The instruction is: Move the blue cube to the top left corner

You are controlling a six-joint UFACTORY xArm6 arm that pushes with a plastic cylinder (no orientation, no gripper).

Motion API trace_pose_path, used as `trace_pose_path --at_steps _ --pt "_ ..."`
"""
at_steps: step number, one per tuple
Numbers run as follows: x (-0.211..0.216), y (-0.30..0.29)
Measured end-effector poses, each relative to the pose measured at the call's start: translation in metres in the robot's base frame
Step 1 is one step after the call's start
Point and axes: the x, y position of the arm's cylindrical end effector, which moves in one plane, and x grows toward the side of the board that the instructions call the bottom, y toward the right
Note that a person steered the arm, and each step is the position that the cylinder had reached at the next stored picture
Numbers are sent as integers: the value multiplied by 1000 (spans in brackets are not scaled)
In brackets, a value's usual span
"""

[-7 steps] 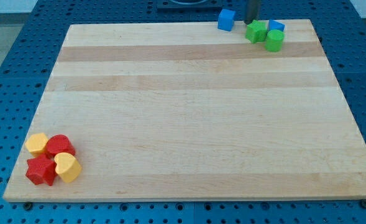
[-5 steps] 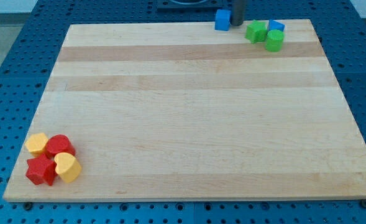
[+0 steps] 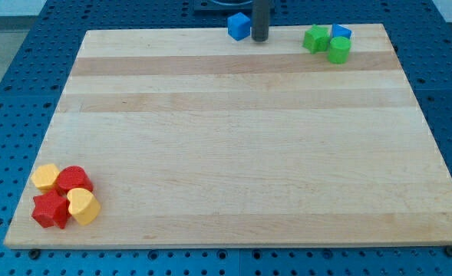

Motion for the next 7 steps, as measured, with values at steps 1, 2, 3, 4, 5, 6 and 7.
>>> trace_pose_path --at_steps 1,2,3,4,5,6,7 --pt "-25 7" --pt "-25 7" --pt "-24 -3" --pt "-25 -26" --pt "-25 -46" --pt "-19 -70" --pt "-8 -92"
